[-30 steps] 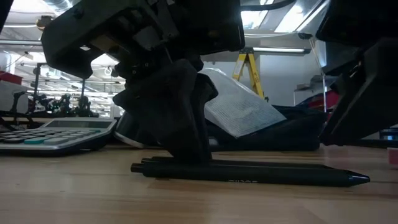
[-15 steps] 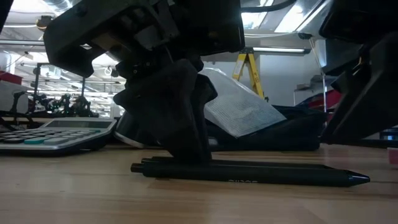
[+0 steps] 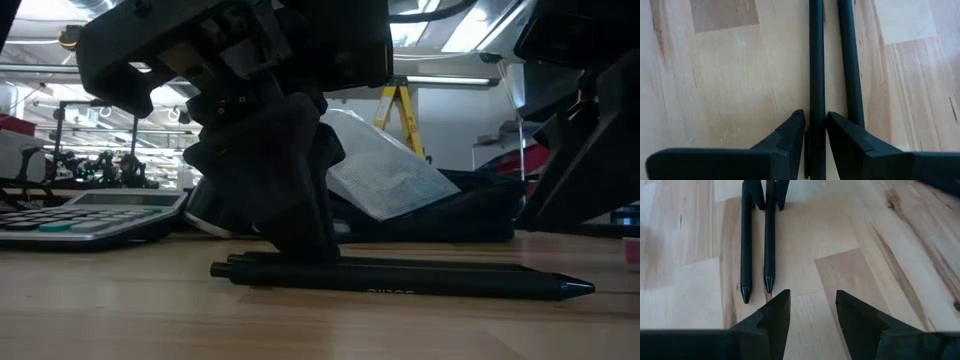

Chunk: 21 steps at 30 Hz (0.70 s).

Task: Unpack backpack
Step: Adjust the black pen

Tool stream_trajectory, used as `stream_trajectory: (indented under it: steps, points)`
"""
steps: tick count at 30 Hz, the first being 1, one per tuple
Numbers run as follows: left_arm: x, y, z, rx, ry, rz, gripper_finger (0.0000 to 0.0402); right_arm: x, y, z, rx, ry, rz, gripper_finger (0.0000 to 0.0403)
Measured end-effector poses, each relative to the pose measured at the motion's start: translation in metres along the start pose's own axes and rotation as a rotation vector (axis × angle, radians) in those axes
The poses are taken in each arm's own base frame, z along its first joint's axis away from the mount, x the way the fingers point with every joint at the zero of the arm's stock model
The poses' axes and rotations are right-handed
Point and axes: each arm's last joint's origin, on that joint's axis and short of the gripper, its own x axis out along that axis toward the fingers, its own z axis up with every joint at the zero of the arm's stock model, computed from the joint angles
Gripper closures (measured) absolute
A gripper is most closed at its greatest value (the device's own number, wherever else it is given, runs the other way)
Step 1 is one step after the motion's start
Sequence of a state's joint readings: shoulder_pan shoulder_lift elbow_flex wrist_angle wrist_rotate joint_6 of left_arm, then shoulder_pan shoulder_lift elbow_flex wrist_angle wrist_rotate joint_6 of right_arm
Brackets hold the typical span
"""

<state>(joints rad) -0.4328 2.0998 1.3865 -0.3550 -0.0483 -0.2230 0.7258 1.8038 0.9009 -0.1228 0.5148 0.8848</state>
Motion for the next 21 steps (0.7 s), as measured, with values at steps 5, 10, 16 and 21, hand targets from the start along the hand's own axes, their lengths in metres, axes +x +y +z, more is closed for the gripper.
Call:
stream_trajectory:
  steps: [5, 10, 16, 21]
  points:
    - [-0.0001, -0.0002, 0.0, -0.022, 0.0, -0.001, 0.0325, 0.0, 0.0, 0.0, 0.0, 0.0, 0.0, 0.026]
    - [-0.0002, -0.0006, -0.0001, -0.04, 0.001, -0.004, 0.0325, -0.0001, 0.0001, 0.0001, 0.001, -0.001, 0.001, 0.026]
    - [-0.004, -0.0036, 0.0006, -0.048, -0.005, -0.013, 0.0325, -0.0001, 0.0002, 0.0002, 0.002, -0.002, 0.002, 0.026]
    - [-0.0046, -0.004, 0.0007, -0.032, -0.006, -0.014, 0.0325, -0.0001, 0.0002, 0.0003, 0.006, -0.002, 0.002, 0.026]
